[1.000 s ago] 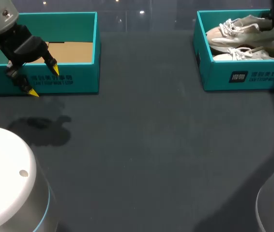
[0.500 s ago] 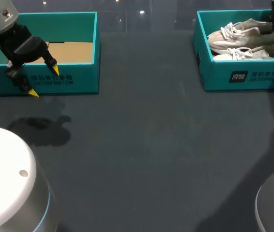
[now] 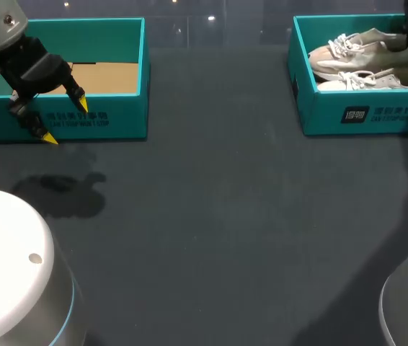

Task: Take the shoe out of the shoebox, open the shoe tongue, remove and reinsert the insole, then place the shoe into the shoebox

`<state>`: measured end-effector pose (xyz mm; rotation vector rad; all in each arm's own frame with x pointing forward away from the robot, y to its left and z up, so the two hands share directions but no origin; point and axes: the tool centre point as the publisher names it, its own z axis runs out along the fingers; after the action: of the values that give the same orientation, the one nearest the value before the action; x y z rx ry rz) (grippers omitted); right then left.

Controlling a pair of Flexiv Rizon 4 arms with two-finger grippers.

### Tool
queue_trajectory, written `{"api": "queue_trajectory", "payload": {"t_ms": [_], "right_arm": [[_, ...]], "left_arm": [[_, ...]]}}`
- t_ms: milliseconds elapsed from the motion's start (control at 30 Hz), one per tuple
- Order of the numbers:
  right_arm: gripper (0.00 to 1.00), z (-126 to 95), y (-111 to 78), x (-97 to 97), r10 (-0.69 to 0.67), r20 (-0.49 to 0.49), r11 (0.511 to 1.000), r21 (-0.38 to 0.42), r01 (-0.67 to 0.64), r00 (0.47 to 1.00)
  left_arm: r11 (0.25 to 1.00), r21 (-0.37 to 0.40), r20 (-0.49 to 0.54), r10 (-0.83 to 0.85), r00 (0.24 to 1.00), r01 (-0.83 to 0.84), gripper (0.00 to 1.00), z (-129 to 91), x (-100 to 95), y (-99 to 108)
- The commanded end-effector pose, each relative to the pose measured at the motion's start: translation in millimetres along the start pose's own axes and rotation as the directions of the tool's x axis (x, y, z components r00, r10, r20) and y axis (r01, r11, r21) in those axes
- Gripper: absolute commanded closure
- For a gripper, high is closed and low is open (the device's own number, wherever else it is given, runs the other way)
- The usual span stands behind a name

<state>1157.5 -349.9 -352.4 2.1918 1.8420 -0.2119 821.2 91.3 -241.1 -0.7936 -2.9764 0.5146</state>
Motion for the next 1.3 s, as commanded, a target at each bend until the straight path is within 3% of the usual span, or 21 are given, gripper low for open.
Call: {"api": "queue_trajectory", "payload": {"t_ms": [33,800,833,867,1000,1300], "right_arm": [[1.0,0,-7.3,0.7,-0.018,-0.005,1.0,-0.013,0.018,1.0],[1.0,11,-8.2,18.1,-0.064,-0.032,0.998,0.003,0.064,0.997],[0.99,11,-8.0,18.1,-0.064,-0.033,0.998,0.004,0.064,0.997],[0.89,11,-7.9,18.1,-0.066,-0.039,0.998,0.004,0.067,0.997],[0.79,10,-6.0,17.5,-0.068,-0.044,0.998,0.0,0.068,0.997],[0.8,7,0.7,21.0,-0.079,-0.048,0.997,-0.017,0.079,0.996]], "left_arm": [[1.0,-0.002,-0.002,0.001,1.0,-0.001,0.0,0,-0.3,0],[1.0,-0.002,-0.002,0.001,1.0,-0.001,0.0,0,-0.3,0],[1.0,-0.002,-0.002,0.001,1.0,-0.001,0.0,0,-0.3,0],[1.0,-0.002,-0.002,0.001,1.0,-0.001,0.0,0,-0.3,0],[1.0,-0.002,-0.002,0.001,1.0,-0.001,0.0,0,-0.3,0],[1.0,-0.002,-0.002,0.001,1.0,-0.001,0.0,0,-0.3,0]]}}
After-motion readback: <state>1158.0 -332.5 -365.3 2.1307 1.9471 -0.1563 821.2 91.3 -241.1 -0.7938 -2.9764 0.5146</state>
